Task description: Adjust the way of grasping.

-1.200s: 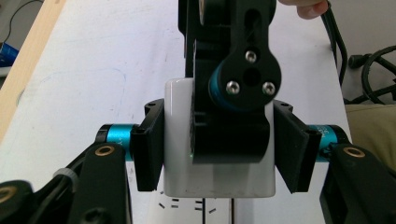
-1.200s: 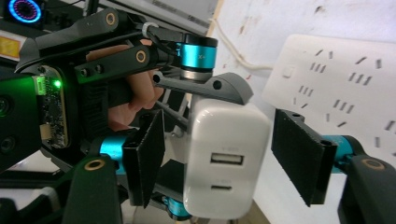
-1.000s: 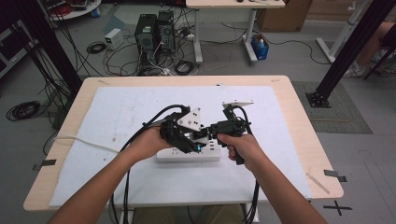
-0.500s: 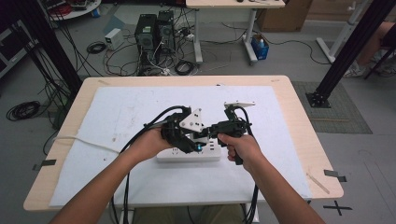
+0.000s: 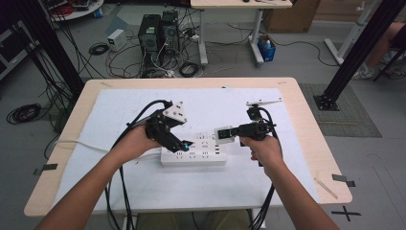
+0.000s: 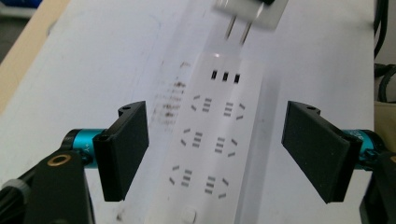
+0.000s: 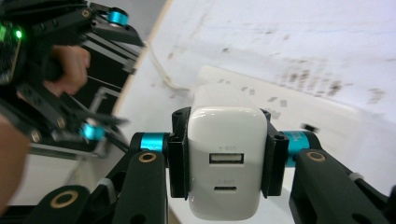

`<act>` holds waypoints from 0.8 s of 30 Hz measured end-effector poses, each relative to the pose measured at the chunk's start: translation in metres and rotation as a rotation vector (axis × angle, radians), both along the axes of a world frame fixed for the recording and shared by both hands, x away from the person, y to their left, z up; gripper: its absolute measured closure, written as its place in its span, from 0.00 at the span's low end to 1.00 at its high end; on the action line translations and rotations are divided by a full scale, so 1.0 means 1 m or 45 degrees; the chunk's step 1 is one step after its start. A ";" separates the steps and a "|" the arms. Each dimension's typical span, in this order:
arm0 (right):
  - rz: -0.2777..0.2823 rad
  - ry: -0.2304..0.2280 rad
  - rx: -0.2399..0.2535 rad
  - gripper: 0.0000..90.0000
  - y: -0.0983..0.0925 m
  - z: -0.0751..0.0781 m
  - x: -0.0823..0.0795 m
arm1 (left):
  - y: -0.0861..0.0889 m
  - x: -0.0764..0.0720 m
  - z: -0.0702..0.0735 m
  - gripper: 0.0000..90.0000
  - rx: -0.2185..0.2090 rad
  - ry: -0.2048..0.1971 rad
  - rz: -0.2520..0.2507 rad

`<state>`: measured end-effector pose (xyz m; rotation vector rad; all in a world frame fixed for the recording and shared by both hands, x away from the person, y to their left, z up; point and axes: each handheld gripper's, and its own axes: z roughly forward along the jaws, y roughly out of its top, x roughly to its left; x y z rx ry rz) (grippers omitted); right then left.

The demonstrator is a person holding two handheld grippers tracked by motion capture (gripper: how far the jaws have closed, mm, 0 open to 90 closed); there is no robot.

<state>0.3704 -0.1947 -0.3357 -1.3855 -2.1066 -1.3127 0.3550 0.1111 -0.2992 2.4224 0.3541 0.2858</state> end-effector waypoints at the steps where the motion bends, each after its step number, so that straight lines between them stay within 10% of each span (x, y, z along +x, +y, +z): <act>1: 0.001 -0.022 -0.024 0.69 -0.003 0.002 -0.001 | 0.006 0.001 0.000 0.26 0.009 0.010 0.022; 15: 0.091 -0.162 -0.430 0.69 -0.035 0.030 -0.003 | 0.088 0.009 -0.003 0.26 0.102 0.114 0.281; 24: 0.151 -0.194 -0.598 0.69 -0.047 0.043 -0.003 | 0.103 0.005 -0.005 0.26 0.155 0.181 0.306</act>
